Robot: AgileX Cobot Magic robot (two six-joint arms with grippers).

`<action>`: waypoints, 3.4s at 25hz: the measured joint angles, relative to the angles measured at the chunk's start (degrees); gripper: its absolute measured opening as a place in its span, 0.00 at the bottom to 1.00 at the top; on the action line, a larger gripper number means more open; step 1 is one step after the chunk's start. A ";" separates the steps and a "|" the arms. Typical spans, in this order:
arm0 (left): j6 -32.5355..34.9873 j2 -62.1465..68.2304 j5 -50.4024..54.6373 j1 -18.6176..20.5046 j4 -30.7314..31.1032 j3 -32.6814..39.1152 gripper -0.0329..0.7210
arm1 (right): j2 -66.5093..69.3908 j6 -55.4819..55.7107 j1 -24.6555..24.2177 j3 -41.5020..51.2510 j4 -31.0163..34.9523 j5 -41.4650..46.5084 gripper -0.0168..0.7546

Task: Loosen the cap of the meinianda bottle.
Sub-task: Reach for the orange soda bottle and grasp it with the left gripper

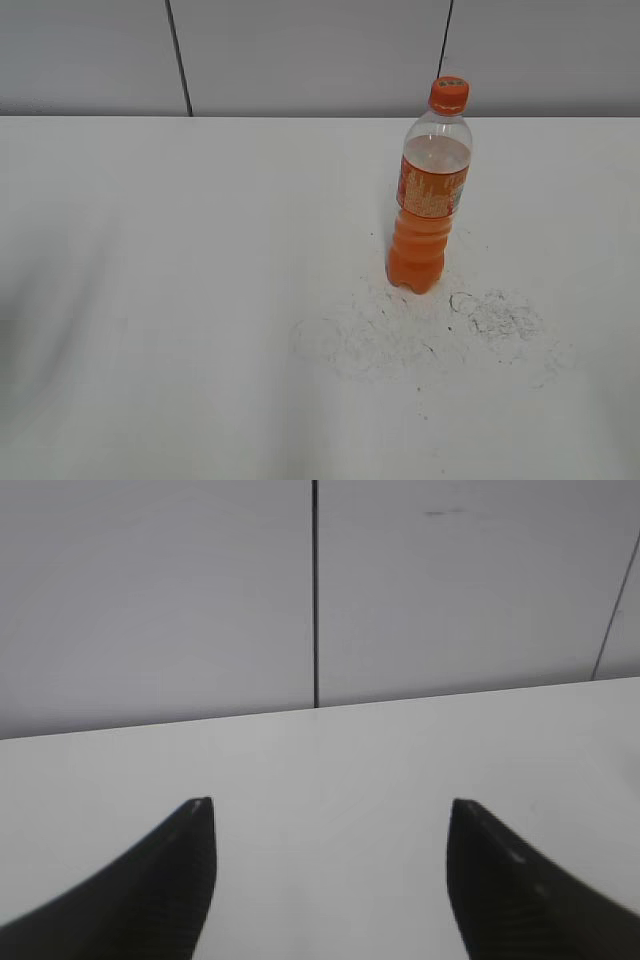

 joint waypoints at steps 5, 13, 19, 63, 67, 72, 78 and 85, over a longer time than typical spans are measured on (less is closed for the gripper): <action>0.00 15.73 -11.94 -3.31 -1.22 0.87 0.77 | 0.00 0.00 0.00 0.00 0.06 0.00 0.69; -2.13 42.07 -35.81 -5.76 -0.71 0.17 0.77 | 0.00 0.00 0.00 0.00 0.06 0.00 0.69; -3.19 57.41 -41.07 -5.82 11.10 -6.87 0.77 | 0.00 0.00 0.00 0.00 0.06 0.00 0.69; -45.57 95.52 -49.64 -12.87 74.90 -61.45 0.96 | 0.00 0.00 0.00 0.00 0.06 0.00 0.69; -46.26 98.75 -50.45 -14.44 74.90 -65.33 0.96 | 0.00 0.00 0.00 0.00 0.06 0.00 0.69; -47.05 100.84 -50.98 -15.78 74.94 -67.87 0.96 | 0.00 0.00 0.00 0.00 0.06 0.00 0.69; -48.23 102.54 -50.93 -16.78 74.94 -69.87 0.96 | 0.00 0.00 0.00 0.00 0.06 0.00 0.69; -48.61 103.37 -50.64 -18.52 74.92 -72.14 0.96 | 0.00 0.00 0.00 0.00 0.06 0.00 0.69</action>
